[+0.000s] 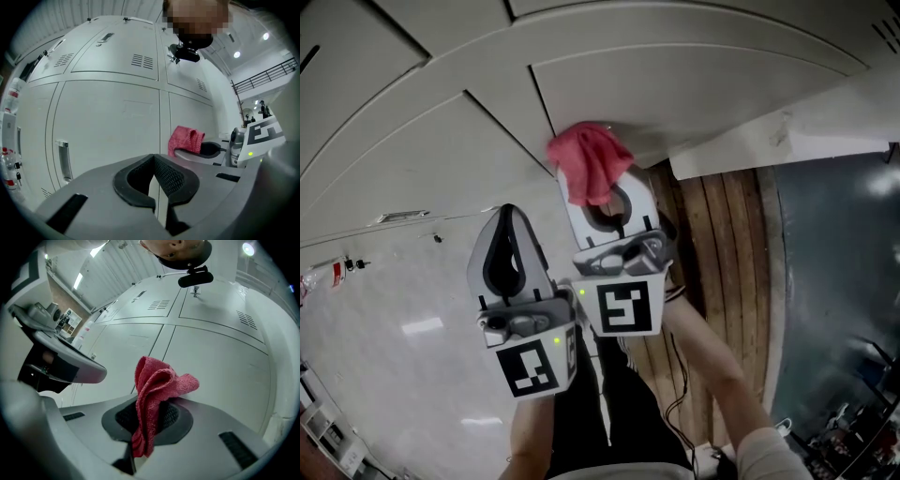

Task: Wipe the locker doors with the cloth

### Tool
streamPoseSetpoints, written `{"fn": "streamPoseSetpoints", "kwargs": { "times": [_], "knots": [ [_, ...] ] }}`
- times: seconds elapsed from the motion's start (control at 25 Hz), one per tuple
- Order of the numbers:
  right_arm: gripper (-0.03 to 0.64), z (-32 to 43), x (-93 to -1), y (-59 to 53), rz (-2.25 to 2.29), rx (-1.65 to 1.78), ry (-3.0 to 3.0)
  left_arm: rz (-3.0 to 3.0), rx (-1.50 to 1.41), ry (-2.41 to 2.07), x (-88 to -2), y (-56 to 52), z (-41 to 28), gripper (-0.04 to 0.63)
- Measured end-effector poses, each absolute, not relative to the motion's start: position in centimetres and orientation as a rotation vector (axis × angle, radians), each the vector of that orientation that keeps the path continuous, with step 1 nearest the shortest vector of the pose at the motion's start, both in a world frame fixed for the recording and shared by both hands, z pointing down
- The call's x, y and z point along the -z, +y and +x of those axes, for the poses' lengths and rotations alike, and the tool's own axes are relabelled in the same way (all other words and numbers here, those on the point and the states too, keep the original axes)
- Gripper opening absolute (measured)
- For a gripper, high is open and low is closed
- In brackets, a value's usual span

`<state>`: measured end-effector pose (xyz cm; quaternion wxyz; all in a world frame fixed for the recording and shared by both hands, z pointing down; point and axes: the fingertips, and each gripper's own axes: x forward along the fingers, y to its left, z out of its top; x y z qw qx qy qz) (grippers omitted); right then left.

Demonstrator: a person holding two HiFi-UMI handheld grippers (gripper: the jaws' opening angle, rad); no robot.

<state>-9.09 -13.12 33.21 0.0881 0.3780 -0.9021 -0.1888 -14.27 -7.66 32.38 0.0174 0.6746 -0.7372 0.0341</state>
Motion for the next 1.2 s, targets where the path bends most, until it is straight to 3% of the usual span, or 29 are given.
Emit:
{"fn": "streamPoseSetpoints", "kwargs": {
  "times": [0.56, 1.2],
  "knots": [
    [0.04, -5.8, -32.7, -14.9, 1.182, 0.651, -2.621, 2.159, -0.147, -2.232, -33.7, -9.0, -12.0, 0.017],
    [0.04, 6.9, -33.0, -21.1, 1.577, 0.622, -2.245, 2.206, -0.132, -2.18, -34.2, -10.2, -10.2, 0.017]
  ]
}}
